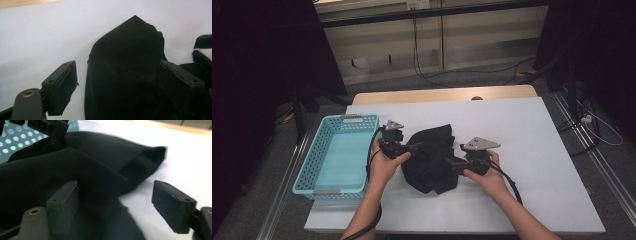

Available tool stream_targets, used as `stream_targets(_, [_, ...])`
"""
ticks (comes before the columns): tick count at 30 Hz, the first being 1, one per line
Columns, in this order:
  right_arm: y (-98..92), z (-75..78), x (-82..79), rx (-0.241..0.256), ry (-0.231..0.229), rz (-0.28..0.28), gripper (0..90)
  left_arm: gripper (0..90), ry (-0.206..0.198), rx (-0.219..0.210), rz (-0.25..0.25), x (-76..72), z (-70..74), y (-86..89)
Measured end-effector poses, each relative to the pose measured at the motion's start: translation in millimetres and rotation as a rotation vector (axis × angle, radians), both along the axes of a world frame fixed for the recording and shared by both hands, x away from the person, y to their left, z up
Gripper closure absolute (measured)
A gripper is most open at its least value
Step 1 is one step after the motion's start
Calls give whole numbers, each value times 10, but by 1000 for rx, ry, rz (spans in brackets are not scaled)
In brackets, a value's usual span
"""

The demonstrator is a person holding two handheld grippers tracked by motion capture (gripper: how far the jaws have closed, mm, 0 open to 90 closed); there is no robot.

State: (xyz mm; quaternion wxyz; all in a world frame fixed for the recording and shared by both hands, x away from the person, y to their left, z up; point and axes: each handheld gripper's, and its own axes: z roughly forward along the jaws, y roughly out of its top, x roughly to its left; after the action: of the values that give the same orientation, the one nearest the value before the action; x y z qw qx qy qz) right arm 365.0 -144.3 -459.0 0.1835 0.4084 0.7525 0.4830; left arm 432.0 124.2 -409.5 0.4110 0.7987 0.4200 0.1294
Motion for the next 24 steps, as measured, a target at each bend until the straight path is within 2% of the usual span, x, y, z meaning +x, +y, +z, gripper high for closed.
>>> stream_targets(2, [49,-32,-16,-7,30,45,403,174,0,1,0,-2,2,11])
stream_targets(4, [88,-31,-43,-31,19,92,618,172,-8,9,-1,-6,8,25])
stream_targets(5, [100,-30,-57,-10,44,118,674,172,-16,2,2,-25,19,12])
stream_targets(6, [108,-35,-74,18,79,144,779,172,-23,9,-6,-35,31,5])
stream_targets(7, [117,-38,-95,20,108,173,857,172,-30,8,-9,-49,43,-12])
stream_targets(8, [131,-35,-126,5,119,198,886,172,-30,8,-9,-49,43,-12])
stream_targets(10, [153,-13,-209,-19,127,233,891,172,-44,16,-35,-82,83,-50])
stream_targets(14, [133,24,-355,-27,142,264,894,184,-57,31,-70,-102,84,-100])
stream_targets(15, [83,34,-439,-56,155,276,893,205,-42,37,-97,-120,45,-147])
stream_targets(17, [43,37,-469,-62,153,273,893,231,-39,35,-102,-127,12,-176])
stream_targets(18, [-57,46,-476,-65,158,250,891,241,-37,72,-133,-133,-56,-214])
stream_targets(20, [-109,56,-456,-70,153,228,882,249,-28,81,-140,-137,-96,-233])
stream_targets(21, [-212,70,-405,-60,138,179,821,255,-24,94,-145,-134,-136,-251])
stream_targets(23, [-285,87,-378,-55,134,137,679,264,3,119,-155,-121,-232,-276])
stream_targets(24, [-309,93,-369,-58,126,117,648,272,7,130,-152,-121,-255,-281])
